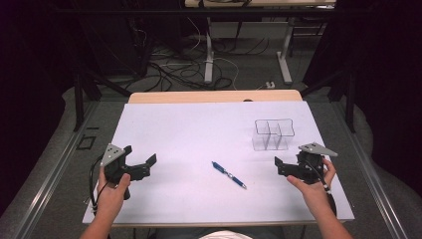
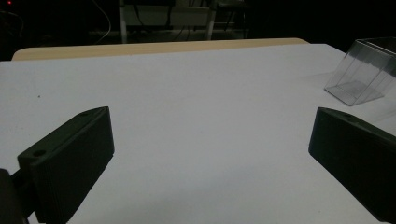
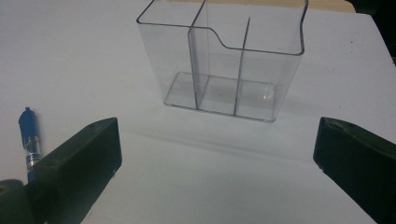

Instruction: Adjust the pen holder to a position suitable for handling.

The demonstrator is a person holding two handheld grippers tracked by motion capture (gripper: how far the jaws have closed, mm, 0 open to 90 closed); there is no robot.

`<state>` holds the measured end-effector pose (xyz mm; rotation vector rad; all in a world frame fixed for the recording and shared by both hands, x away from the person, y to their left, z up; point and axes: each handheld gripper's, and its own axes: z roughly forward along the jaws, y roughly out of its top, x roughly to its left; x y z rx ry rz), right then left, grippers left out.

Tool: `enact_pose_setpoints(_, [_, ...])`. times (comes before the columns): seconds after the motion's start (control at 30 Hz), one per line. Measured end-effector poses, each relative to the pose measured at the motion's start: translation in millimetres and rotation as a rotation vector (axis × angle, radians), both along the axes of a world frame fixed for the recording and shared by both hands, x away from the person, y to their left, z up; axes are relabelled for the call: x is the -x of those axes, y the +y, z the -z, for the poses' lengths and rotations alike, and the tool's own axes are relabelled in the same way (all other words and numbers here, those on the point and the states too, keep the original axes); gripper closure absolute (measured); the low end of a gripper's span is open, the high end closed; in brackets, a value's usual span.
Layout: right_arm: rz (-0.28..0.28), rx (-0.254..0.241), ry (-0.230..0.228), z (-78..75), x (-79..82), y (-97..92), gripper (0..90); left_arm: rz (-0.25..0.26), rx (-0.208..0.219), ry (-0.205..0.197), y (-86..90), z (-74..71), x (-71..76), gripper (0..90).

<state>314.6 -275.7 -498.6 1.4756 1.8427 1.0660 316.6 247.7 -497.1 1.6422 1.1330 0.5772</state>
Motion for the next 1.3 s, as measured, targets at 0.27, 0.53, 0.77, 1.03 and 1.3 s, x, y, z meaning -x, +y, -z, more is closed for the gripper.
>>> enact_pose_setpoints(0.27, [-0.008,0.002,-0.001,-0.7,-1.9,-2.1,10.2,-0.005,-0.008,0.011,1.5,1.6,0.5,0.0])
enact_pose_setpoints(0.53, [-0.047,0.038,-0.029,-7.3,-9.6,-10.0,28.6,-0.011,-0.005,0.009,2.4,1.2,0.8,0.0])
enact_pose_setpoints(0.77, [-0.044,0.035,-0.047,-17.7,-16.9,-21.4,39.7,-0.008,-0.011,0.011,1.7,1.1,2.4,0.0])
enact_pose_setpoints(1.03, [-0.101,0.007,-0.011,-27.9,-39.5,-31.5,46.4,-0.010,-0.010,0.018,2.0,2.5,1.3,0.0])
enact_pose_setpoints(1.3, [-0.102,0.050,-0.028,-42.0,-60.1,-38.3,46.4,-0.008,-0.010,0.025,2.6,3.9,1.0,0.0])
